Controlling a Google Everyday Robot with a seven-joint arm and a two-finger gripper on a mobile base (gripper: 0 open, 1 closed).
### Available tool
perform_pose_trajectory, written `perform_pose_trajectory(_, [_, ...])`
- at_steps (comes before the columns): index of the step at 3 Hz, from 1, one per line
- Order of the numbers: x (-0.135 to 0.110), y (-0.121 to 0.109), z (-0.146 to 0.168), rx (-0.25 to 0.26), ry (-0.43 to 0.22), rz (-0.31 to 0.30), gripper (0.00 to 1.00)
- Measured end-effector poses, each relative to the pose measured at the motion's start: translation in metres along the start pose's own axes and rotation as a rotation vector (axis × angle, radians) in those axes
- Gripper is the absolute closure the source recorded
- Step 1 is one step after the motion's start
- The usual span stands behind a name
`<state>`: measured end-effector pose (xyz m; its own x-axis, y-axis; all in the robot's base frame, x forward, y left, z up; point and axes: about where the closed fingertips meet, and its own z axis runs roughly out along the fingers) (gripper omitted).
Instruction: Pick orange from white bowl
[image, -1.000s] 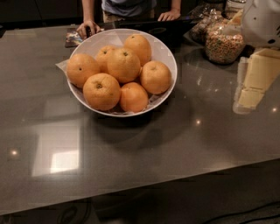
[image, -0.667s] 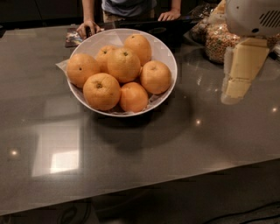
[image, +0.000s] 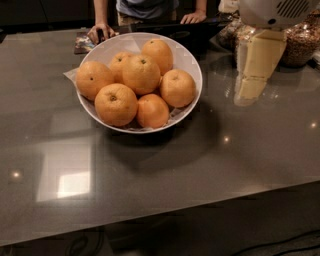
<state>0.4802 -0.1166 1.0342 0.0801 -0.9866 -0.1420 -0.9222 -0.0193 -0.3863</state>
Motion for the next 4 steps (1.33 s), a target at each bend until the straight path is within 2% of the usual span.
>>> perform_pose_trajectory(1, [-0.034,-0.021,-0.003,0.017,-0.055,-0.090,0.00])
perform_pose_trajectory(2, [-0.058,-0.034,0.001,0.005,-0.084,-0.157,0.00])
perform_pose_trajectory(3, [-0.070,-0.044,0.010,-0.020,-0.090,-0.193,0.05])
perform_pose_trajectory(4, [-0.080,-0.053,0.026,-0.058,-0.079,-0.227,0.15])
